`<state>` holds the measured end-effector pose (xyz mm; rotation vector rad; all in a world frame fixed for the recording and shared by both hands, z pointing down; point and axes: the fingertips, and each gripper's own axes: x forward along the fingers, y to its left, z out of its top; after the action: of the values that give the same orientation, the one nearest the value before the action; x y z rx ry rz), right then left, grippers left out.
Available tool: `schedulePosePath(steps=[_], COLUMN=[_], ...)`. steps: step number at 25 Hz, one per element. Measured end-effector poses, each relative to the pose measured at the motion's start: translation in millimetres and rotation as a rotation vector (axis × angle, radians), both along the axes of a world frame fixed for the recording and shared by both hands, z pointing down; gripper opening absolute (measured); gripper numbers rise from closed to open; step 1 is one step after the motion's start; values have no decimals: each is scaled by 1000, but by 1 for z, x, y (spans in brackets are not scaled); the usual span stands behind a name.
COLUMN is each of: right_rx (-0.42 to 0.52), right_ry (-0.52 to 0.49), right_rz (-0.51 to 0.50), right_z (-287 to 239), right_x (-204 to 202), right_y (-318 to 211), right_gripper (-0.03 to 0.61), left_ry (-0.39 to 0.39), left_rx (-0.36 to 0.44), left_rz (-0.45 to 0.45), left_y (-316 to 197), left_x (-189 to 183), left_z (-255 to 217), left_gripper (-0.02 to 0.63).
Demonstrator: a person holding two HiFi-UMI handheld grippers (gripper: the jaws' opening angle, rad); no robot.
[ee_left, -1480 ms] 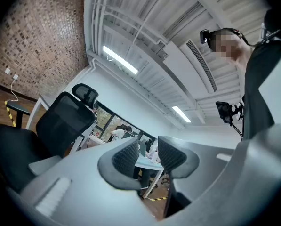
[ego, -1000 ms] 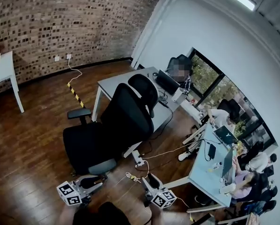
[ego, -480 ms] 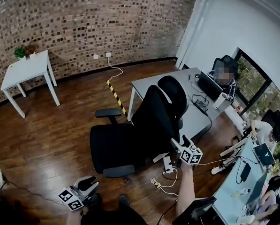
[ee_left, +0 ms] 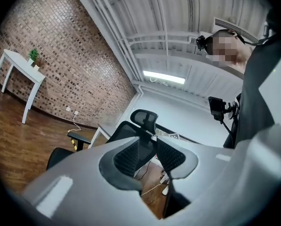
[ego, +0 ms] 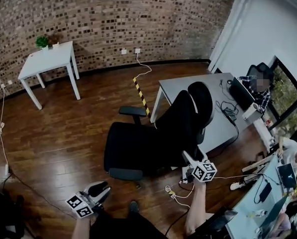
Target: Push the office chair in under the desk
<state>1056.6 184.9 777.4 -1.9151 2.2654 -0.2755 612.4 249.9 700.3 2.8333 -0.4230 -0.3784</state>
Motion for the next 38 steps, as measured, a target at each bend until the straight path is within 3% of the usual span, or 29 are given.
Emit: schedulePosePath(steps=[3, 6, 8, 11, 13, 16, 19, 21, 22, 23, 27, 30, 32, 34, 38], right_rx=[-23, -30, -19, 22, 56, 102, 141, 200, 223, 233, 196, 158, 172, 220, 262], right_ry=[50, 103, 125, 172, 164, 82, 153, 222, 257, 292, 386, 312, 220, 196, 183], right_rz=[-37, -117, -231, -387, -368, -225, -130, -150, -171, -190, -349, -531, -616, -608, -568], right_z=[0, -7, -5, -5, -14, -28, -51, -84, -98, -107, -115, -93, -82, -97, -164], right_x=[-63, -135, -190, -249, -238, -166, -113, -106, -106, -106, -113, -113, -118, -144, -227], right_y=[29, 62, 80, 110, 131, 151, 146, 132, 122, 109, 45, -6, -23, -23, -5], right_gripper=[383, 383, 383, 330, 323, 314, 316, 316, 318, 329, 345, 348, 304, 288, 292], left_ry=[15, 7, -13, -92, -148, -257, -360, -342, -316, -305, -345, -361, -376, -384, -368], left_rx=[28, 64, 101, 216, 313, 415, 414, 360, 339, 309, 242, 239, 201, 156, 142], left_rz=[43, 99, 119, 131, 142, 118, 98, 133, 164, 195, 233, 227, 251, 266, 289], left_y=[-5, -12, -17, -20, -17, -28, -54, -71, -79, -84, -94, -95, -94, -92, -78], left_x=[7, 37, 65, 108, 129, 142, 136, 124, 120, 117, 112, 120, 125, 100, 16], left_z=[-14, -33, -43, -63, -83, -96, -88, -81, -79, -75, -50, -41, -33, -39, -93], left_gripper=[199, 216, 287, 468, 522, 592, 585, 465, 338, 284, 287, 290, 284, 268, 258])
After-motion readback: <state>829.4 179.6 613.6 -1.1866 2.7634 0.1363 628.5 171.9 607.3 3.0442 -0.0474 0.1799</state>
